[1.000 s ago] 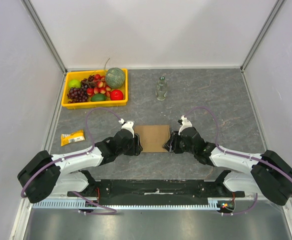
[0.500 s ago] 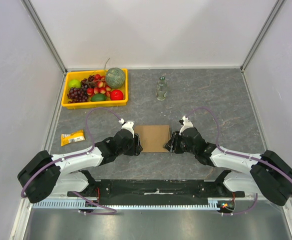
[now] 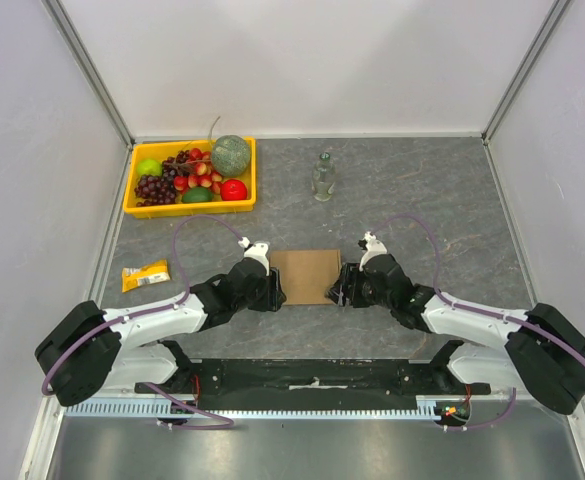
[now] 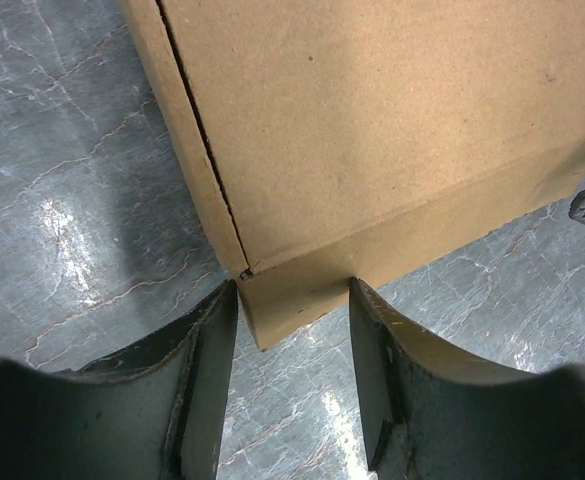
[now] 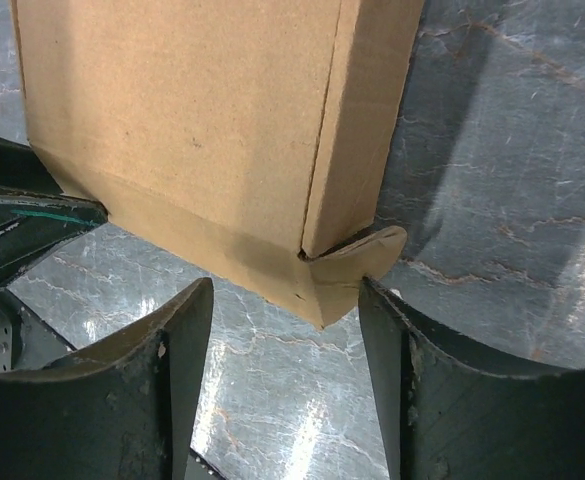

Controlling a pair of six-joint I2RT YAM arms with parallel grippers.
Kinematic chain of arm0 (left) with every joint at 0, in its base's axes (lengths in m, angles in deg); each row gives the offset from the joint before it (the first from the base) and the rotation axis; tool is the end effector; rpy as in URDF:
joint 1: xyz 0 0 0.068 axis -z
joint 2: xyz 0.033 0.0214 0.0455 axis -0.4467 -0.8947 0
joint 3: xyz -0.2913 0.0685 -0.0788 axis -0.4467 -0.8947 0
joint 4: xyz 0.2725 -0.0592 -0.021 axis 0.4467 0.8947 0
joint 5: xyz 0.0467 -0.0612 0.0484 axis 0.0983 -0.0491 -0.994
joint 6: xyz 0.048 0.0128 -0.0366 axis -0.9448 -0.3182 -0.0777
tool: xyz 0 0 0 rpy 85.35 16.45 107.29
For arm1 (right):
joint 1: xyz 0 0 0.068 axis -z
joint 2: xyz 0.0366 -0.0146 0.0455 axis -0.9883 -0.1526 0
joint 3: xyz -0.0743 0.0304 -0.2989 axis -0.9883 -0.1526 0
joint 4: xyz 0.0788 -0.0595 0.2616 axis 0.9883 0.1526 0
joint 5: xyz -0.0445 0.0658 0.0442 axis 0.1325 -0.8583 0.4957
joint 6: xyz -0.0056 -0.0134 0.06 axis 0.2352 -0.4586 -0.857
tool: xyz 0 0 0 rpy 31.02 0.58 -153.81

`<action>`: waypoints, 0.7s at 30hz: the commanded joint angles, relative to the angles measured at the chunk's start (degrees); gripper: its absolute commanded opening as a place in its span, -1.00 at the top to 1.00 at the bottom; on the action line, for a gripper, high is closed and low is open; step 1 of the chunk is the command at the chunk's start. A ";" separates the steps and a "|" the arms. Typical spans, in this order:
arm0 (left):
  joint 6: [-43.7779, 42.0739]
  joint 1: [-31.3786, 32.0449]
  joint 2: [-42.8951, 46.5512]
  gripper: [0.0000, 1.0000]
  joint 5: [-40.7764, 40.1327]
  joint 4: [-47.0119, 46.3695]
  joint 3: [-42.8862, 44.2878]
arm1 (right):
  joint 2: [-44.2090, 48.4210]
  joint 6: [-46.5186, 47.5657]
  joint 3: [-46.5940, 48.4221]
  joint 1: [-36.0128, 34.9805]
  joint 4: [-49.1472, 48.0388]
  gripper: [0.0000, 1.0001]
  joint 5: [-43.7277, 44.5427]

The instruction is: Fold the paper box

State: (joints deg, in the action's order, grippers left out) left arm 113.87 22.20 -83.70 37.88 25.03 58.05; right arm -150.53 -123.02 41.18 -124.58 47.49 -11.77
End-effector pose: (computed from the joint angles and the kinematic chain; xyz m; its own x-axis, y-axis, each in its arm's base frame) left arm 0.1561 -0.1693 0.1743 -0.7769 0.0030 -0.6297 0.2865 0.8922 -0.3492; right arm 0.1647 0.1583 0.1678 -0.8210 0.2425 -0.5168 -0.1523 0.7795 0.6076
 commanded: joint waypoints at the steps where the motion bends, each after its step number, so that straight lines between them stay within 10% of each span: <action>1: -1.71 0.23 -0.09 -0.08 -0.11 -1.85 2.28 | 2.41 2.44 2.96 0.46 2.61 -0.36 2.06; 21: -1.71 0.23 -1.41 -0.08 0.59 -2.38 3.25 | -0.04 2.79 3.22 0.73 -0.72 0.05 -0.48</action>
State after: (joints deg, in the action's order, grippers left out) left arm 113.84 22.20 -84.49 38.05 24.84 59.36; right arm -149.97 -120.23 42.73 -124.09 50.63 -10.50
